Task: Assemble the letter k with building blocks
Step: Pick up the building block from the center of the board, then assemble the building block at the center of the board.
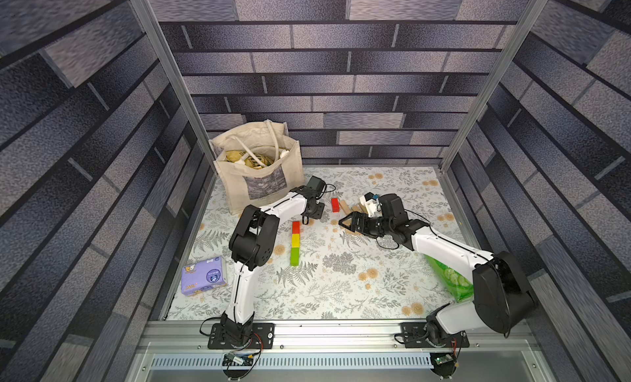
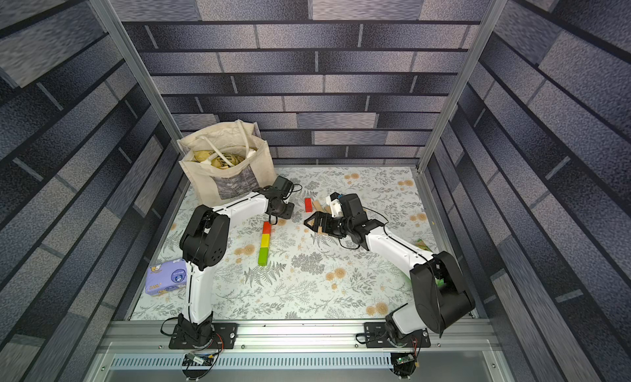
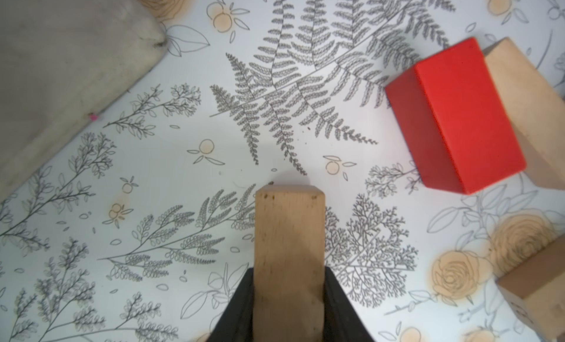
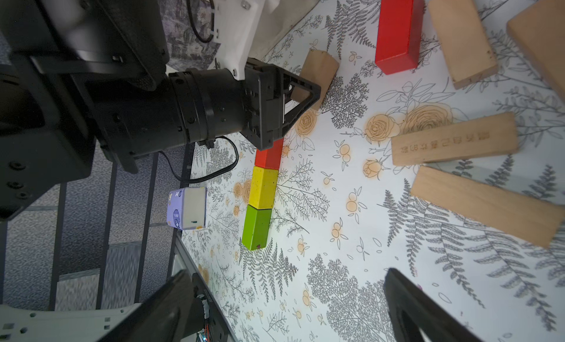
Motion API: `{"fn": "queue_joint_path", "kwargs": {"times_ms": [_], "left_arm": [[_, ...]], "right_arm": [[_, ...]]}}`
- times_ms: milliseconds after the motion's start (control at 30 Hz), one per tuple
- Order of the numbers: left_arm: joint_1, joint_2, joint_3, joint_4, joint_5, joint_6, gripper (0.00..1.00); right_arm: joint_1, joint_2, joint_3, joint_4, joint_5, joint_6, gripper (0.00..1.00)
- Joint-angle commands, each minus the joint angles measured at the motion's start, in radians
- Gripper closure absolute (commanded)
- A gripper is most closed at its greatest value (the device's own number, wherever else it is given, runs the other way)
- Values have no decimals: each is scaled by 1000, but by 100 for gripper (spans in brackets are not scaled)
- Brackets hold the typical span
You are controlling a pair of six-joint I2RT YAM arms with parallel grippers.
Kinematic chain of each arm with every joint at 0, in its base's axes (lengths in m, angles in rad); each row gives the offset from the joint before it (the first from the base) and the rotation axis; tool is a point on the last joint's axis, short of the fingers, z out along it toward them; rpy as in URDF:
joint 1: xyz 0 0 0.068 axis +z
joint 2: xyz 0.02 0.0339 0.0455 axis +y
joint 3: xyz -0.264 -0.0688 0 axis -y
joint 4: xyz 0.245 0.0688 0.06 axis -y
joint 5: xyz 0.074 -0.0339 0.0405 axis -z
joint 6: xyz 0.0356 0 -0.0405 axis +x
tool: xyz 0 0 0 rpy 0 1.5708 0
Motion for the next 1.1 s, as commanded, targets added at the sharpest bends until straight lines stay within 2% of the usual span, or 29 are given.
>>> {"fn": "queue_joint_path", "kwargs": {"times_ms": [0, 200, 367, 700, 900, 1067], "left_arm": [[-21, -104, -70, 60, 39, 21, 70], [-56, -194, -208, 113, 57, 55, 70], [-86, -261, -307, 148, 22, 50, 70], [-116, -292, -386, 161, -27, 40, 70], [-120, -316, -397, 127, -6, 128, 70], [-105, -335, -398, 87, 94, 235, 71]], "right_arm": [[-6, -39, -41, 18, 19, 24, 0], [-7, -83, -123, 76, 27, 63, 0], [-5, -93, -153, 92, 23, 69, 0], [-5, -88, -147, 97, 7, 66, 0], [-5, -83, -164, 131, 5, 80, 0], [-5, -78, -174, 142, -1, 81, 0]]}}
